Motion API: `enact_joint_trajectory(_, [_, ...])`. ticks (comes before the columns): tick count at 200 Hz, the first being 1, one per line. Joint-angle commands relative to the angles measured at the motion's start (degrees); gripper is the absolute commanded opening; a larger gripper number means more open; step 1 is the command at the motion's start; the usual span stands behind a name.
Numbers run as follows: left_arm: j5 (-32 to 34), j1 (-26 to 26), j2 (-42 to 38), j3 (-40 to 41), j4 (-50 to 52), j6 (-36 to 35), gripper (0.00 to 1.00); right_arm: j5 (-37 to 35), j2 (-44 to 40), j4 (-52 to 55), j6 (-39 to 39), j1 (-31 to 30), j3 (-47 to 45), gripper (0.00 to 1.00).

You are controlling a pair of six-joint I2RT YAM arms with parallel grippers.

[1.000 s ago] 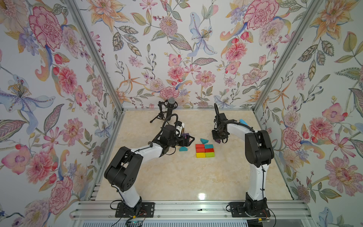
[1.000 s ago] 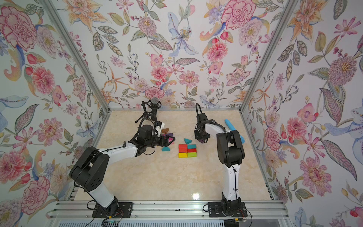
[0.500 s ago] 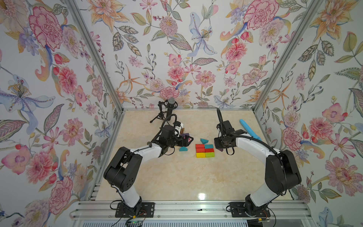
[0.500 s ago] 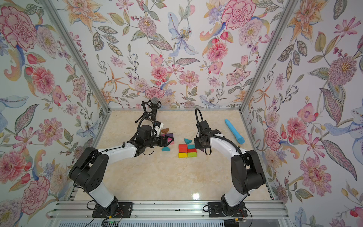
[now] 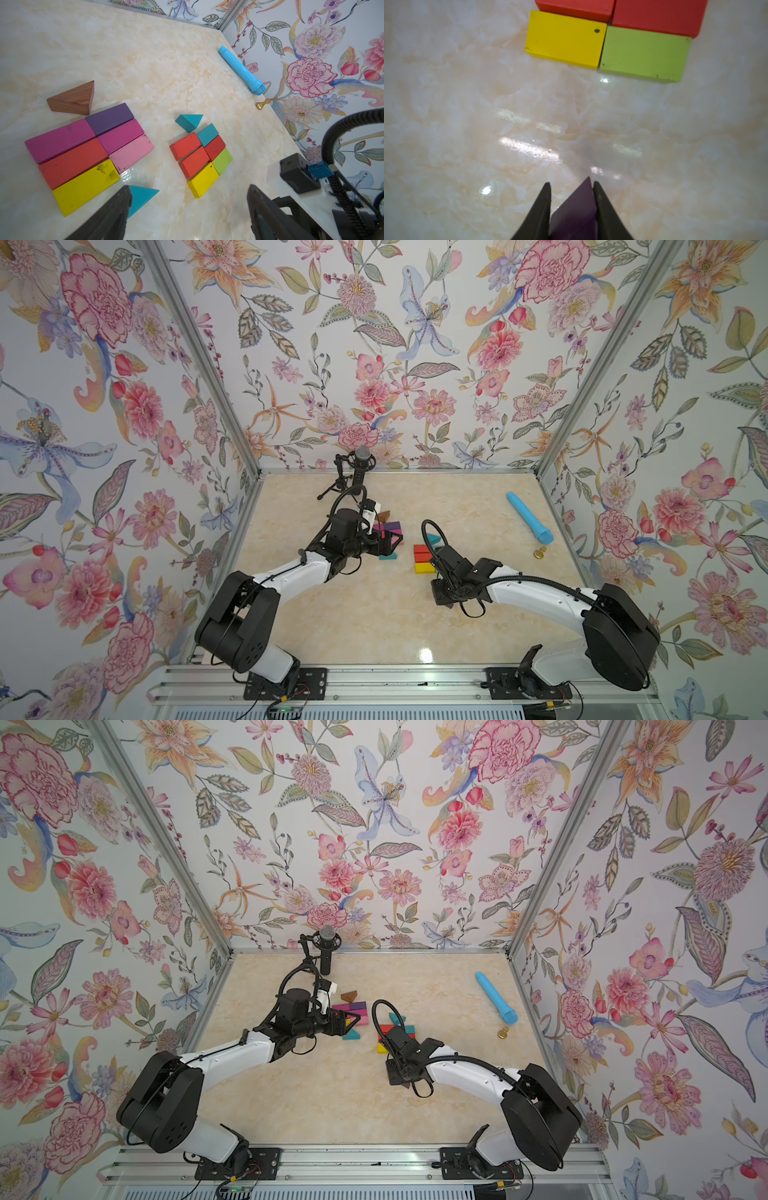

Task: Assemble a piece of candy with building blocks
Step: Place the building block at the center of the board.

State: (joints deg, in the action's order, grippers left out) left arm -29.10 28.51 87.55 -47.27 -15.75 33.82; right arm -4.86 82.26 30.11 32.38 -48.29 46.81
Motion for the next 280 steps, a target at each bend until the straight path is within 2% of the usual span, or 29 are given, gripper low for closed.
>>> enact_joint_trajectory(1, [0.8, -0.8, -1.2, 0.9, 0.7, -0.9, 0.88, -2.3, 1.6, -3.6, 3.6, -1.6, -1.2, 0.25])
enact_joint_trajectory(68, [3.4, -0.8, -3.4, 3.4, 0.9, 0.2, 0.88, -1.2, 7.2, -5.8, 1.6, -3.4, -1.3, 0.26])
enact_joint_trajectory(161, [4.4, -0.9, -3.6, 4.2, 0.6, 0.5, 0.88, -1.4, 9.0, -6.0, 1.6, -5.2, -1.0, 0.4])
enact_joint_trajectory(208, [5.0, -0.9, -4.5, 4.6, 0.3, 1.0, 0.88, -1.4, 7.4, -4.9, 2.0, -5.7, -0.3, 0.52])
enact_joint_trajectory(245, [5.4, -0.8, -5.5, 4.1, 2.0, 0.5, 0.88, -3.6, -0.3, -0.9, 3.2, -6.0, -1.5, 0.72])
enact_joint_trajectory(280, [6.5, -0.8, -6.9, 5.0, 2.6, 0.4, 0.89, -1.7, -6.7, 1.8, 3.0, -3.8, -4.6, 0.83])
